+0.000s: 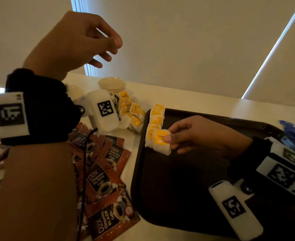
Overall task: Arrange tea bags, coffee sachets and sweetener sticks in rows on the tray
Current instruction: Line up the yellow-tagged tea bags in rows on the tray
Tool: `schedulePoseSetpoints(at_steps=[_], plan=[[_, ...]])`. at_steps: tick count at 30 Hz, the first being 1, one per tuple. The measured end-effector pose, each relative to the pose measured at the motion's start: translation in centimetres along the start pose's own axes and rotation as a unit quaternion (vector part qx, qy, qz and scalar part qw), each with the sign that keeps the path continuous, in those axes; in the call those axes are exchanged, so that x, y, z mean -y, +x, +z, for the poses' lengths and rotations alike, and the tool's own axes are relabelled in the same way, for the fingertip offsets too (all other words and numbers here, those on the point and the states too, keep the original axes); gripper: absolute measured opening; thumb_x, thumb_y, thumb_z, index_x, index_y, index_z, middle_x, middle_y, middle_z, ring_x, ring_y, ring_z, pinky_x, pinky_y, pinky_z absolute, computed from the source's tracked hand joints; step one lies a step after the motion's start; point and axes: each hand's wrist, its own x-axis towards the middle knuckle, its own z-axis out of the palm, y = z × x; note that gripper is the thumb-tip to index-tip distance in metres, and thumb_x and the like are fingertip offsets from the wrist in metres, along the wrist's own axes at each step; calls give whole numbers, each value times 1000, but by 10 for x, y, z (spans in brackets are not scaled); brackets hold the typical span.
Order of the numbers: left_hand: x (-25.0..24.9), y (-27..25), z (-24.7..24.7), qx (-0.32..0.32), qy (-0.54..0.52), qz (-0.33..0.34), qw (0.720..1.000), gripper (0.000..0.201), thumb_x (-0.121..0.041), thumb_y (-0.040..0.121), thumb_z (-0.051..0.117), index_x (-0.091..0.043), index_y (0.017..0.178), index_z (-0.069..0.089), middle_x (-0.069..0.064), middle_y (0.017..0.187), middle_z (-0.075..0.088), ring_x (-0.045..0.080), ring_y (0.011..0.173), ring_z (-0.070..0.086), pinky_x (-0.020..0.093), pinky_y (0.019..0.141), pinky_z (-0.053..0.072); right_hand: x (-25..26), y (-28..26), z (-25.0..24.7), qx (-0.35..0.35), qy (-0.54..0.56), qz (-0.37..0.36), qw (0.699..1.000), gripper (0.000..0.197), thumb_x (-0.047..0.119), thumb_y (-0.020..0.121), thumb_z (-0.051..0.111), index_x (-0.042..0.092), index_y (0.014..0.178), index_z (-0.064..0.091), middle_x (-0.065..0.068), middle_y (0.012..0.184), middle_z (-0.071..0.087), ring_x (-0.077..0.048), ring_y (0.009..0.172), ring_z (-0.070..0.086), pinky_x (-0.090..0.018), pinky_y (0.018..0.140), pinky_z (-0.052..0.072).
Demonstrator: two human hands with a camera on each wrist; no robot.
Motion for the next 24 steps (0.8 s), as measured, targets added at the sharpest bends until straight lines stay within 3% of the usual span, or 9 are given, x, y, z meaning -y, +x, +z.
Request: schedulePoseSetpoints(at_steps=[4, 9, 17, 20, 24], plan=[[-1, -3, -2, -3, -4, 7, 1000, 24, -34, 87, 63, -19, 106, 65, -5, 86, 68, 3, 73, 67, 18, 62, 54, 7, 11, 13, 28, 13, 34, 999, 22, 17, 78, 70, 11, 99, 66, -8, 98, 70, -10, 78, 64, -21, 67, 55], [-1, -4, -5, -1, 1, 4, 1000, 28, -35, 85, 65, -20, 109, 64, -5, 85, 67, 4, 74, 67, 18, 62, 56, 2, 32, 17, -38, -30, 53, 997, 24, 15, 77, 73, 9, 99, 66, -1, 82, 68, -6, 67, 63, -16, 56, 52], [-3, -3, -4, 13, -5, -1, 1000, 31, -32, 84, 66, -17, 111, 64, -2, 86, 68, 6, 76, 67, 21, 62, 55, 0, 43, 19, -40, -107, 51, 992, 20, 17, 80, 73, 15, 91, 57, -1, 72, 63, -5, 54, 56, -17, 51, 47], [-1, -3, -4, 15, 13, -2, 1000, 29, -33, 85, 66, -17, 110, 64, -2, 85, 67, 4, 72, 67, 16, 59, 56, 9, 40, 19, -38, -168, 54, 984, 21, 22, 81, 72, 19, 85, 52, 0, 73, 58, -6, 55, 53, -19, 51, 45], [2, -1, -7, 16, 19, -11, 1000, 27, -31, 83, 67, -17, 107, 65, 1, 84, 68, 0, 68, 66, 15, 55, 55, 29, 16, 2, -57, -185, -6, 981, 34, 32, 78, 72, 21, 103, 51, -3, 90, 64, -12, 71, 62, -25, 63, 51]])
